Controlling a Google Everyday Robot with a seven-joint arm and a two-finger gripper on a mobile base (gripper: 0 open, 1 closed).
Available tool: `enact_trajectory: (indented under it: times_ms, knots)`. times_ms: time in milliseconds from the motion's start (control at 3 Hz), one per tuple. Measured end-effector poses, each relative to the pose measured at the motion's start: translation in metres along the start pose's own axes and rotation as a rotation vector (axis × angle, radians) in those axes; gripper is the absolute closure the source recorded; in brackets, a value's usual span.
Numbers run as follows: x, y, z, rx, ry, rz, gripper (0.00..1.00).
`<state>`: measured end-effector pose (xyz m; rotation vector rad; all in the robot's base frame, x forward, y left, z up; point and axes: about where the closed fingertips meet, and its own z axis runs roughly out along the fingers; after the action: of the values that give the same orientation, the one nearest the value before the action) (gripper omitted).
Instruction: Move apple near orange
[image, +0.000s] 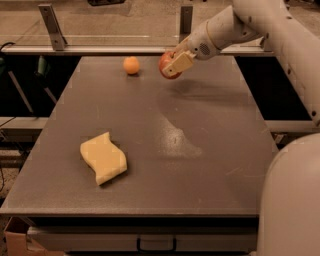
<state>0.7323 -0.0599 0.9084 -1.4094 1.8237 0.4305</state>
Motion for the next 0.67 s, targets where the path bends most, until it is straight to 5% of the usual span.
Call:
enact_trajectory:
  times_ms: [333,667]
  knots:
    - [-0.019,-0.013,0.037,0.025,-0.026,0.018,1.00]
    - [-0.021,-0.017,0.058,0.039,-0.011,0.044,0.82]
